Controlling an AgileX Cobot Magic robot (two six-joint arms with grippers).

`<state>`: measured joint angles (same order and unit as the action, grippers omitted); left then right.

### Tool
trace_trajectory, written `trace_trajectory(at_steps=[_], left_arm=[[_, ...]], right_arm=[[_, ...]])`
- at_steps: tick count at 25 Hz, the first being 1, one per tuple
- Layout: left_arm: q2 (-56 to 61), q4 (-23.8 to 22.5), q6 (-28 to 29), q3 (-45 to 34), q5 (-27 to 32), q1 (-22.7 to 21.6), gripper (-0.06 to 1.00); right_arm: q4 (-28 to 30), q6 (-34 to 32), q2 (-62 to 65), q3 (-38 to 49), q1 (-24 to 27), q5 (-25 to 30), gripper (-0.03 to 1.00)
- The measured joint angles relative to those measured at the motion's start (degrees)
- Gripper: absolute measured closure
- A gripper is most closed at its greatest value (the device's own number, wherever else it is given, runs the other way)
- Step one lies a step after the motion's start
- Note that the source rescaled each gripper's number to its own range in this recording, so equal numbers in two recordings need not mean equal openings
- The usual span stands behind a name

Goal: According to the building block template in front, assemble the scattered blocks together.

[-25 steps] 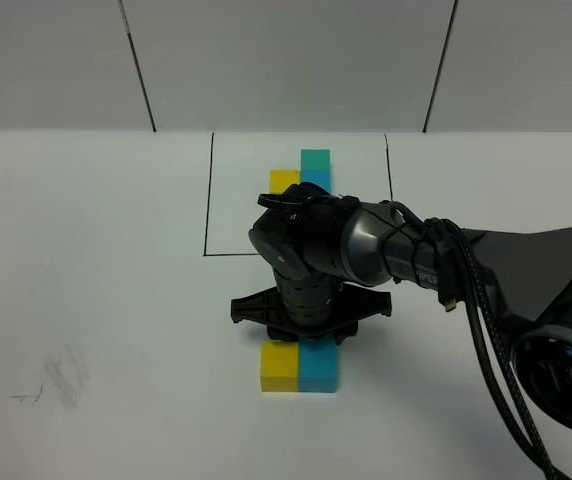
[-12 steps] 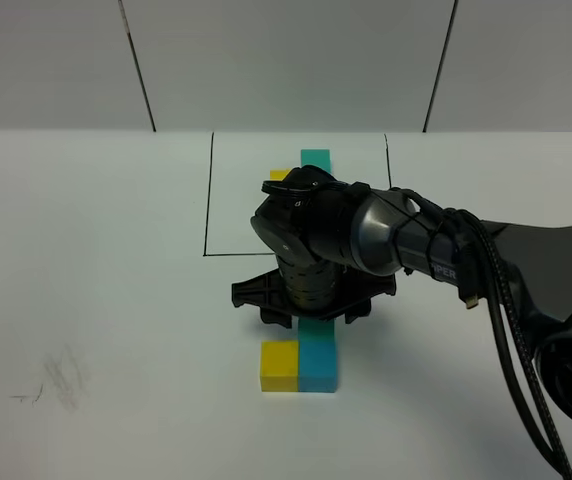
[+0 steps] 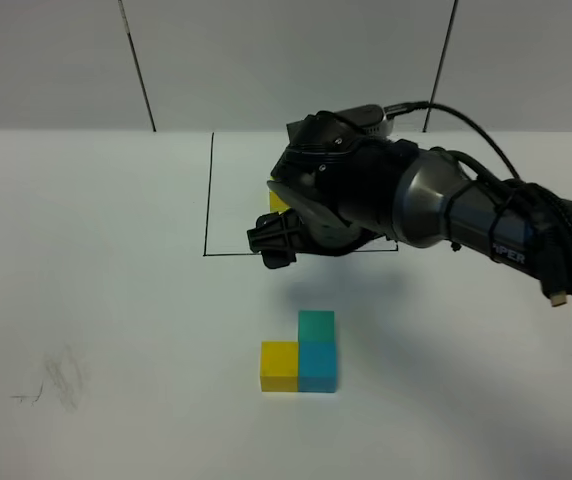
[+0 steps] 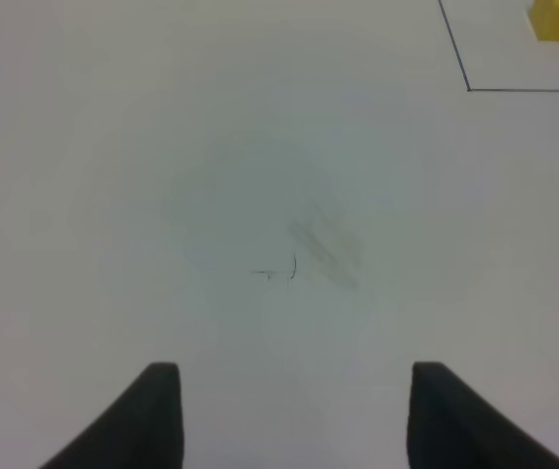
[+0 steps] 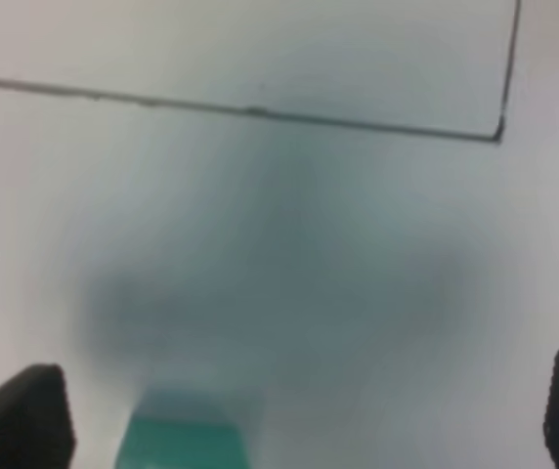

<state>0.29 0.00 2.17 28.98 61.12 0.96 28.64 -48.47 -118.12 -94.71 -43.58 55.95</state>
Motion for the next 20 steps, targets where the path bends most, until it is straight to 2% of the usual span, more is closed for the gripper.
trace_trajectory(at_steps=[6,9,12,17,20], left_arm=[[0.0,0.0,0.0,0.0,0.0,0.0,0.79],[0.0,0.0,0.0,0.0,0.0,0.0,0.79],[0.0,0.0,0.0,0.0,0.0,0.0,0.79],[0.0,0.0,0.0,0.0,0.0,0.0,0.79],[0.0,0.0,0.0,0.0,0.0,0.0,0.79]], right_arm=[[7.24,6.36,7.81,0.0,5.2,-0.49,-0.03],[10.24,11.0,11.11,0.0,10.78,-1.04,-0.03],[10.71,17.02,13.8,0.0,17.55,-1.81,-0.03],[5.94,33.17,18.32,0.0,29.36,-2.32,-0.03],[-1.14,46.37,21.24,0.0,37.09,0.32,-0.03]])
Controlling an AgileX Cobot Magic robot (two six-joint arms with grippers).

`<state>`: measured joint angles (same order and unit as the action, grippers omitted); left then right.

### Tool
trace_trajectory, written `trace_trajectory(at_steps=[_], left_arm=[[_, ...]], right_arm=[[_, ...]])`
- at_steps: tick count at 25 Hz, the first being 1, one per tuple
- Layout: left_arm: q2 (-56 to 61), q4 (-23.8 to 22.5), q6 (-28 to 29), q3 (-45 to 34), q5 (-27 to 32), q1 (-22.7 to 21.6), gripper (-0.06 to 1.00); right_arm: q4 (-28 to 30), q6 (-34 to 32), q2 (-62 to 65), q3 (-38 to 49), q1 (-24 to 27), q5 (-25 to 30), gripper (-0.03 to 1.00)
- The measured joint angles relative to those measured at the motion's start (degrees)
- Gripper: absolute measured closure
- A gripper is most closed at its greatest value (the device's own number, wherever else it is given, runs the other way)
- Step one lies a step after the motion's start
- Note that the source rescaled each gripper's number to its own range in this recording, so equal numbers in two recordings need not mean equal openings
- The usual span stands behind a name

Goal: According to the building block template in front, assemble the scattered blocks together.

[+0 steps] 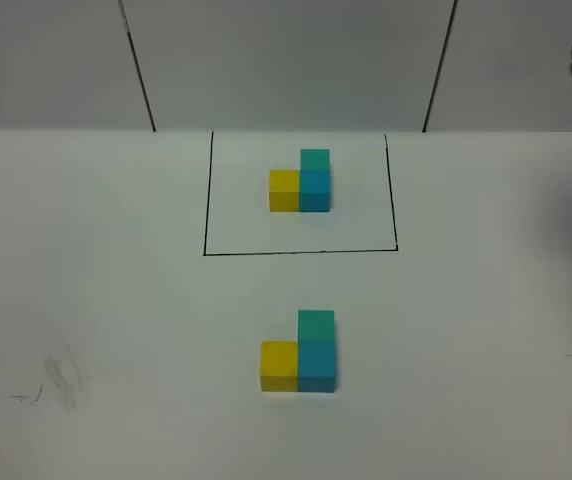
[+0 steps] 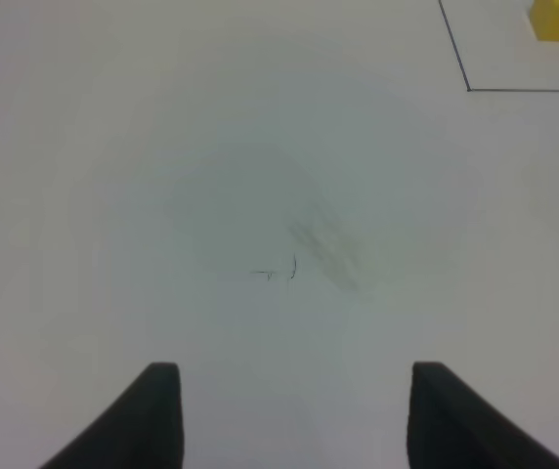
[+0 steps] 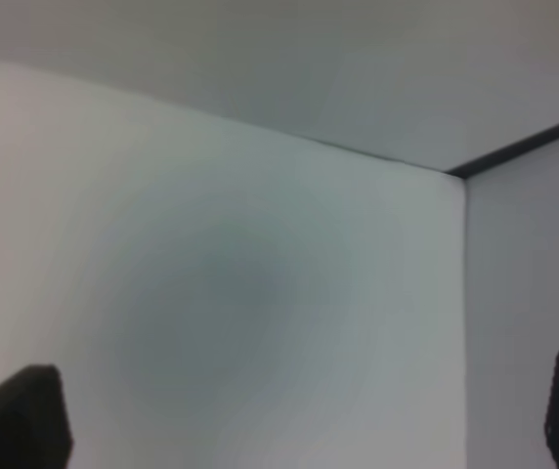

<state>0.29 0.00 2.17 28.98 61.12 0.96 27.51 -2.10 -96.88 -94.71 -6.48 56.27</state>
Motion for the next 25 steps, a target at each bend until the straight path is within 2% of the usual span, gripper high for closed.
trace_trajectory(at_steps=[6,11,14,19,22,25], left_arm=[[0.0,0.0,0.0,0.0,0.0,0.0,0.79],[0.0,0.0,0.0,0.0,0.0,0.0,0.79],[0.0,0.0,0.0,0.0,0.0,0.0,0.79],[0.0,0.0,0.0,0.0,0.0,0.0,0.79],[0.0,0.0,0.0,0.0,0.0,0.0,0.79],[0.0,0.0,0.05,0.0,0.0,0.0,0.79]], right_arm=[[-20.76,21.78,5.56,0.04,15.1,12.38,-0.03],[-34.28,33.5,13.63,1.65,22.97,13.36,-0.03],[-38.55,36.27,20.95,2.4,23.85,13.44,0.04],[-43.21,37.08,32.54,2.73,23.84,13.56,0.25],[-45.08,37.16,39.18,3.71,23.6,13.56,0.29],[-44.82,37.1,45.3,7.48,19.37,13.04,0.29]])
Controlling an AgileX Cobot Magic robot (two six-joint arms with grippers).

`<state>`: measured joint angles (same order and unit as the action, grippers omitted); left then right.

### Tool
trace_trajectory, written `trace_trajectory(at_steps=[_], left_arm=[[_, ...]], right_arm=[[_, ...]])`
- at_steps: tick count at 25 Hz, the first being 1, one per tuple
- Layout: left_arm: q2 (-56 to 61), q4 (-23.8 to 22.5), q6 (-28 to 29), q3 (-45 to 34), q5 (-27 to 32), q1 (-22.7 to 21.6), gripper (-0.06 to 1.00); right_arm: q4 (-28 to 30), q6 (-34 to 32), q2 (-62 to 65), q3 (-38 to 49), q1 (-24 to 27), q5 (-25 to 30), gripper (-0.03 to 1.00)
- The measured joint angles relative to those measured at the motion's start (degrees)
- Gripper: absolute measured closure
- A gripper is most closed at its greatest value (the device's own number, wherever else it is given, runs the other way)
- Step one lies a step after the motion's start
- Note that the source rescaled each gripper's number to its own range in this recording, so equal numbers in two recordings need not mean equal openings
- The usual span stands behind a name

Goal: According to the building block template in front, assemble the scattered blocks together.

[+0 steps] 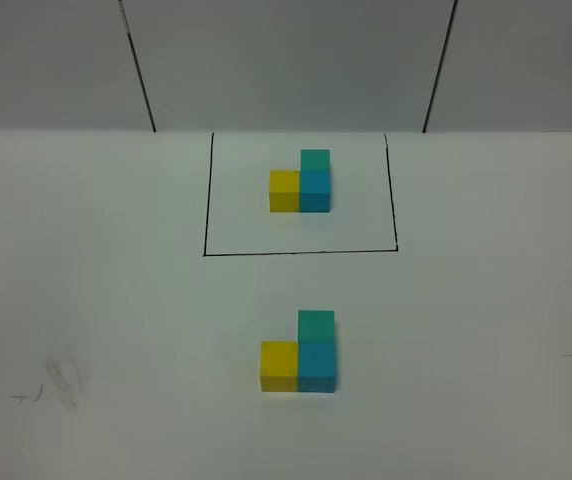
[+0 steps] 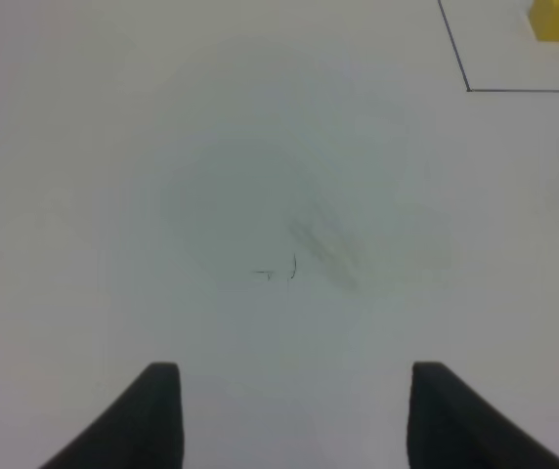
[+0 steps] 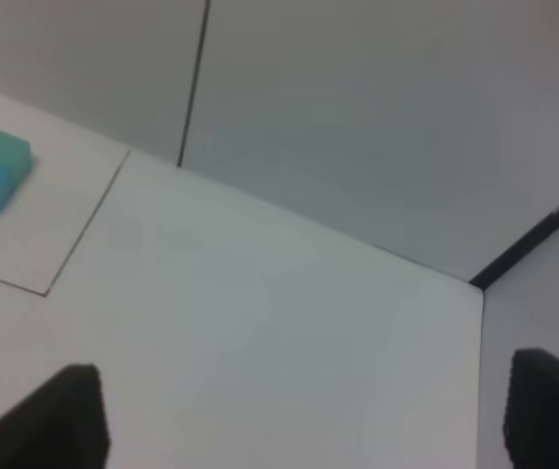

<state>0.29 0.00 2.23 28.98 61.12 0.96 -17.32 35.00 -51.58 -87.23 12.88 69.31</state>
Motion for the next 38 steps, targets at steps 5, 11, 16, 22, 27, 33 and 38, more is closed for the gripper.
trace_trajectory(at_steps=[5,11,16,22,27,33,38], left_arm=[[0.0,0.0,0.0,0.0,0.0,0.0,0.79],[0.0,0.0,0.0,0.0,0.0,0.0,0.79],[0.0,0.0,0.0,0.0,0.0,0.0,0.79],[0.0,0.0,0.0,0.0,0.0,0.0,0.79],[0.0,0.0,0.05,0.0,0.0,0.0,0.79],[0.0,0.0,0.12,0.0,0.0,0.0,0.79],[0.0,0.0,0.06,0.0,0.0,0.0,0.79]], right_arm=[[6.53,-3.44,10.1,9.89,-9.93,-4.47,0.21],[17.32,-18.02,21.99,24.13,-15.06,-7.3,0.09],[17.76,-19.46,32.92,34.4,-15.38,-13.89,0.03],[15.74,-19.29,46.8,45.43,-15.4,-17.94,0.02],[15.48,-20.91,51.85,49.92,-15.4,-17.09,0.02],[15.48,-23.43,51.85,52.34,-15.4,-13.95,0.02],[16.03,-25.61,51.91,54.56,-15.4,-12.65,0.02]])
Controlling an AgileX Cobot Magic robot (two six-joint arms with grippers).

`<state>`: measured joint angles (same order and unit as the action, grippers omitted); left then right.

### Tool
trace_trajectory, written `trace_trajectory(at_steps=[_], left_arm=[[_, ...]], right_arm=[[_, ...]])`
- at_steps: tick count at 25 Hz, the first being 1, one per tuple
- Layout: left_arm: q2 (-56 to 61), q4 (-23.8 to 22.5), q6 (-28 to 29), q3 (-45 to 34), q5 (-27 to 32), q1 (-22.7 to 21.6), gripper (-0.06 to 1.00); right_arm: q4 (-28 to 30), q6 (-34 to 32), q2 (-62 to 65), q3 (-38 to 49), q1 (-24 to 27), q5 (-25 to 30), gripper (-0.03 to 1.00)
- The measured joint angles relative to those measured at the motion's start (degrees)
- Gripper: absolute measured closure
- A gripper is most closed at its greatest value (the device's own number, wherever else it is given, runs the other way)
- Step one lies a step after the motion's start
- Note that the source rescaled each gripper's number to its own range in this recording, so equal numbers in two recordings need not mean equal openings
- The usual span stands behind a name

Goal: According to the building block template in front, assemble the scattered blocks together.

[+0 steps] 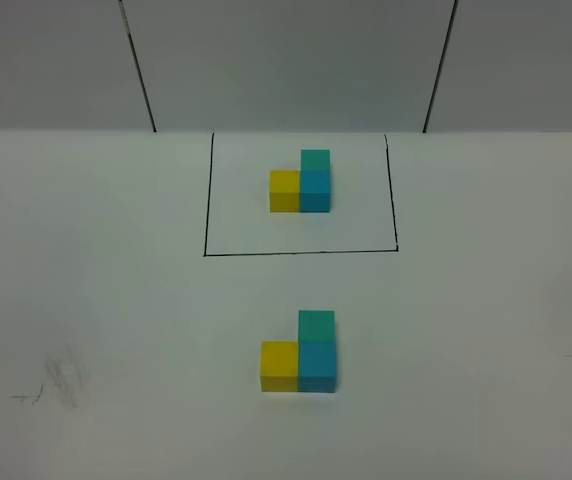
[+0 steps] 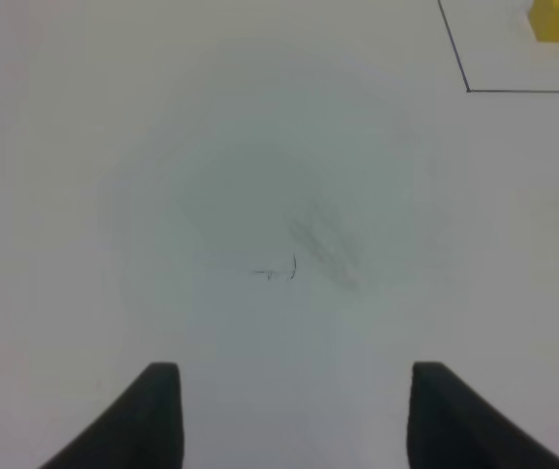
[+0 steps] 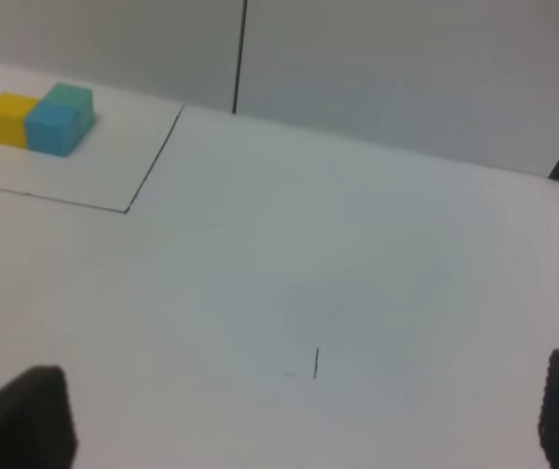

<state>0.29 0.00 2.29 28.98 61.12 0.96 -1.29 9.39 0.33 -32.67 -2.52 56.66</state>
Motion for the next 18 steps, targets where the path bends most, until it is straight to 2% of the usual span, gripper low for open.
trace_trajectory(at_steps=[4,7,11,18], left_arm=[[0.0,0.0,0.0,0.0,0.0,0.0,0.79],[0.0,0.0,0.0,0.0,0.0,0.0,0.79],[0.0,0.0,0.0,0.0,0.0,0.0,0.79],[0.0,0.0,0.0,0.0,0.0,0.0,0.79]], right_arm=[[-0.06,-2.54,0.11,3.04,0.0,0.3,0.02],[-0.39,-2.85,0.11,3.04,0.0,0.69,0.02],[-0.49,-3.97,0.11,4.22,0.0,3.91,0.02],[-0.55,-4.16,0.11,4.29,0.0,4.21,0.05]])
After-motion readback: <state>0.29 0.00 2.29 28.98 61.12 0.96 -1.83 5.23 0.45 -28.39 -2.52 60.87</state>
